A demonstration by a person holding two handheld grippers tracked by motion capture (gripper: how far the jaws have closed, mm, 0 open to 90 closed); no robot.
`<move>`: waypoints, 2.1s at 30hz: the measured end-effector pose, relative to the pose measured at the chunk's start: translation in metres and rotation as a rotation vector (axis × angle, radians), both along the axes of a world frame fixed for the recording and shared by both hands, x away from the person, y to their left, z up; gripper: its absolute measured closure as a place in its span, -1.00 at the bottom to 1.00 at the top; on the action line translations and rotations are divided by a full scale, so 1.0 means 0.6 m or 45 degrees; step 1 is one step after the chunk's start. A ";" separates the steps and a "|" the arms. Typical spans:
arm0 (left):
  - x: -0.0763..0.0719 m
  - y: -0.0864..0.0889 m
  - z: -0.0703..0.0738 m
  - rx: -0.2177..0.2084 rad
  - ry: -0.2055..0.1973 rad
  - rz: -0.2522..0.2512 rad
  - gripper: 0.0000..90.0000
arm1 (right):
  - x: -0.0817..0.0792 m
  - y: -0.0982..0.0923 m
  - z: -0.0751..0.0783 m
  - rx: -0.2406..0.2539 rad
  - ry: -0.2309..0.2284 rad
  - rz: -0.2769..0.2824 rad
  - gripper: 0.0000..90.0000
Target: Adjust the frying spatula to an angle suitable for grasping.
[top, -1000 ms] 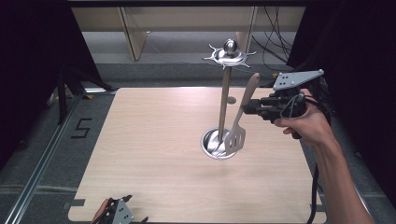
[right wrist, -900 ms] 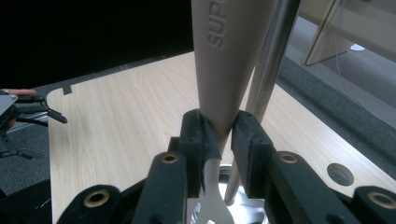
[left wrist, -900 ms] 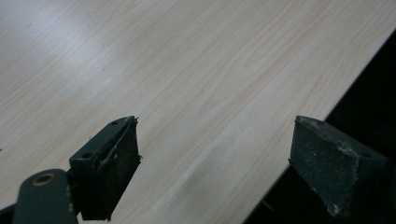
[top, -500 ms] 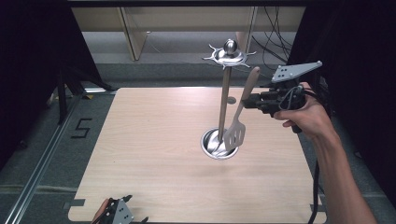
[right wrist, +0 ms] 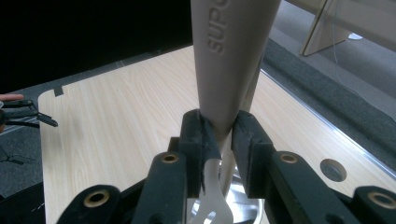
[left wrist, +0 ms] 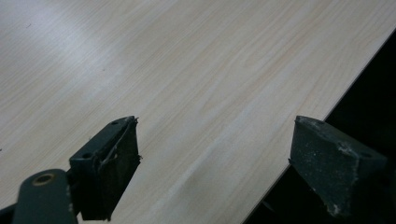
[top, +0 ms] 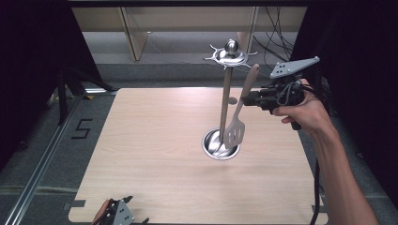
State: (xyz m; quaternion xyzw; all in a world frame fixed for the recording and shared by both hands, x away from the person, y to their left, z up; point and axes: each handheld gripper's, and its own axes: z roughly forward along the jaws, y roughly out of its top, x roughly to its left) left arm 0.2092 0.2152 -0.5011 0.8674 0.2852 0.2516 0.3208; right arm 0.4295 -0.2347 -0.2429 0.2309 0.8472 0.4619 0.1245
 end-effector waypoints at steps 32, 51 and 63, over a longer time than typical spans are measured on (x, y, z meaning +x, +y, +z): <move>-0.001 -0.001 0.000 -0.008 -0.003 -0.002 -0.67 | 0.022 0.011 -0.008 -0.011 0.054 -0.004 0.66; -0.001 -0.001 -0.001 -0.008 -0.006 -0.002 -0.67 | -0.016 -0.024 -0.009 0.048 -0.028 -0.098 0.29; 0.000 -0.001 -0.001 -0.003 -0.014 0.006 -0.67 | -0.054 -0.054 -0.043 0.041 -0.087 -0.187 0.07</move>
